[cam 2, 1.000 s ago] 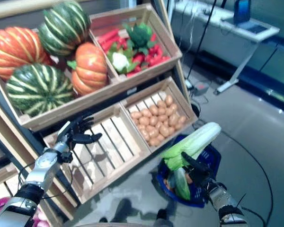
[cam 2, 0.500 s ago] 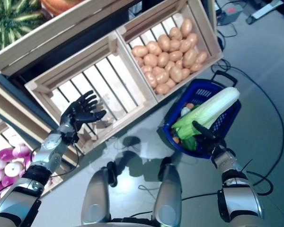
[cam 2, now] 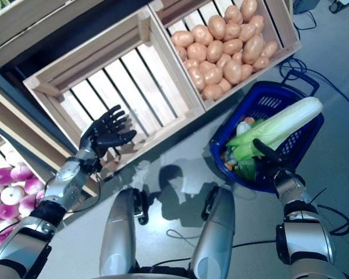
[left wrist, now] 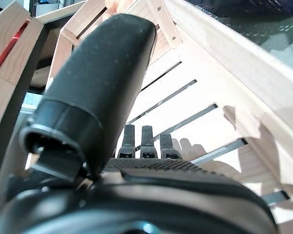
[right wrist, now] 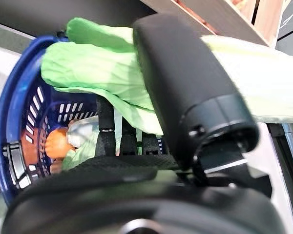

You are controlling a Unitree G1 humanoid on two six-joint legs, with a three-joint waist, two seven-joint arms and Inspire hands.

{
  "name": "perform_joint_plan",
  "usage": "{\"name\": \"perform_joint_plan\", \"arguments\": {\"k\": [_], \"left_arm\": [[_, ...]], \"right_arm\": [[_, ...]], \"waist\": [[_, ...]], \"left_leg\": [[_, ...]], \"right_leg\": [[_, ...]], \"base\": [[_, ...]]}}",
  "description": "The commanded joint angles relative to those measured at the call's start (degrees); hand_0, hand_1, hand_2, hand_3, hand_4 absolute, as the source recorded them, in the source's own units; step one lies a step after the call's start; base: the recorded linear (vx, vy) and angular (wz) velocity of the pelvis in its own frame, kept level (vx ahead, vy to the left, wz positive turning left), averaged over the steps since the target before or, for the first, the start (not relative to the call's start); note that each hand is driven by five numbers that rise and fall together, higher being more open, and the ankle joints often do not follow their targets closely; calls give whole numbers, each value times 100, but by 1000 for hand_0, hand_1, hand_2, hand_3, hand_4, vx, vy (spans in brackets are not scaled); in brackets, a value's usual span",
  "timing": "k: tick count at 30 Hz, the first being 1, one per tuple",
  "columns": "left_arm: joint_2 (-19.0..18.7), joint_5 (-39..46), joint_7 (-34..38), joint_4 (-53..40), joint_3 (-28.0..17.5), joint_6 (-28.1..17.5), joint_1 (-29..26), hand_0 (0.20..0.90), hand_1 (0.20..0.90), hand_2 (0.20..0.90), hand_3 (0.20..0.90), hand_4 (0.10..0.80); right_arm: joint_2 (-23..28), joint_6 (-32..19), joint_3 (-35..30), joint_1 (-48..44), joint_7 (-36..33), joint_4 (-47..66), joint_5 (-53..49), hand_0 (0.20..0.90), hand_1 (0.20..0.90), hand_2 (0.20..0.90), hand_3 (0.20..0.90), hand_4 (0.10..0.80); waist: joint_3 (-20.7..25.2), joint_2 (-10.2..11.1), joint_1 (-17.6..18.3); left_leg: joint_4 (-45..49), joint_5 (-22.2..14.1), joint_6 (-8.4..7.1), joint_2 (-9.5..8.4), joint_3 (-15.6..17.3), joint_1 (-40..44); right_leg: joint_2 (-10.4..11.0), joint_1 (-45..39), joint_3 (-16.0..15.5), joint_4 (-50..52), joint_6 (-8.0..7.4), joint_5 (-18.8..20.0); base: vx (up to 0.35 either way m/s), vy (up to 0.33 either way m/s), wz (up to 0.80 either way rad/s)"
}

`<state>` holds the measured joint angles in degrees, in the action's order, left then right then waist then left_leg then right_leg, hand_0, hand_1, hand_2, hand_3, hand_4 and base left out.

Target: Put vegetables into the basket

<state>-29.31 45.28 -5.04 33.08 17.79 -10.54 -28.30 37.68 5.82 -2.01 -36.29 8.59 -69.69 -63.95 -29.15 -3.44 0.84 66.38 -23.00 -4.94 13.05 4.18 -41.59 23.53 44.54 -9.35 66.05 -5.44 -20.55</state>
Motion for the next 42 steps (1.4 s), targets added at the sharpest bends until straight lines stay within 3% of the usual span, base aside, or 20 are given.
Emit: {"name": "perform_joint_plan", "arguments": {"k": [1, 15, 20, 26, 31, 33, 37, 42], "left_arm": [[-150, 211, -25, -394, -90, -646, -415, 900, 900, 900, 900, 800], [-373, 352, -261, -356, -137, -607, -495, 900, 900, 900, 900, 800], [-387, 394, -258, -207, -155, -589, -481, 900, 900, 900, 900, 800], [-231, -54, -181, -25, -65, -605, -268, 900, 900, 900, 900, 800], [-68, -409, -153, 58, -119, -508, 1, 900, 900, 900, 900, 800], [98, -593, -150, -11, -217, -388, 369, 900, 900, 900, 900, 800], [457, -1001, -110, -101, -374, -294, 1091, 900, 900, 900, 900, 800], [699, -1712, 200, -210, -398, -426, 1804, 900, 900, 900, 900, 800]], "right_arm": [[385, -528, -375, -195, -111, -63, -391, 900, 900, 900, 900, 800], [593, -261, -551, -60, -86, -286, -309, 900, 900, 900, 900, 800], [435, -217, -497, -33, -22, -261, -288, 900, 900, 900, 900, 800], [-96, -284, -240, 256, 184, -125, -208, 900, 900, 900, 900, 800], [-768, -490, -81, 665, 474, 165, -445, 900, 900, 900, 900, 800], [-1147, -481, -96, 1102, 672, 436, -843, 900, 900, 900, 900, 800], [-1819, -722, 22, 1882, 609, 1288, -947, 900, 900, 900, 900, 800], [-2532, -962, 456, 2731, 334, 2477, -833, 900, 900, 900, 900, 800]], "waist": [[336, 37, -58], [533, 130, -101], [622, 167, -110], [925, 223, -173], [1306, 350, -229], [1604, 414, -225], [2077, 409, -207], [2355, 383, -128]], "left_leg": [[-133, -320, -108, 119, 128, 213], [-716, -90, -176, 242, 169, 618], [-1107, 100, -166, 282, 236, 797], [-2682, 887, -159, 262, 451, 1557], [-3988, 1530, -136, 59, 520, 2435], [-4751, 1823, -118, -84, 662, 2993], [-5875, 2232, -107, -267, 814, 3712], [-6734, 2514, -112, -344, 867, 4259]], "right_leg": [[14, -448, 191, -29, -5, -170], [-51, -803, 181, -515, -157, 33], [-60, -954, 145, -798, -212, 193], [-250, -1747, -144, -2108, -216, 774], [-542, -2766, -477, -3694, -177, 1307], [-810, -3394, -613, -4638, -188, 1560], [-1110, -4158, -701, -5837, -200, 1909], [-1228, -4625, -600, -6569, -266, 2223]], "base": [[-5, -6, -4], [4, -1, -2], [0, 1, -1], [30, 16, -4], [127, -3, -9], [215, 3, -3], [227, 35, -15], [146, 26, -9]]}}
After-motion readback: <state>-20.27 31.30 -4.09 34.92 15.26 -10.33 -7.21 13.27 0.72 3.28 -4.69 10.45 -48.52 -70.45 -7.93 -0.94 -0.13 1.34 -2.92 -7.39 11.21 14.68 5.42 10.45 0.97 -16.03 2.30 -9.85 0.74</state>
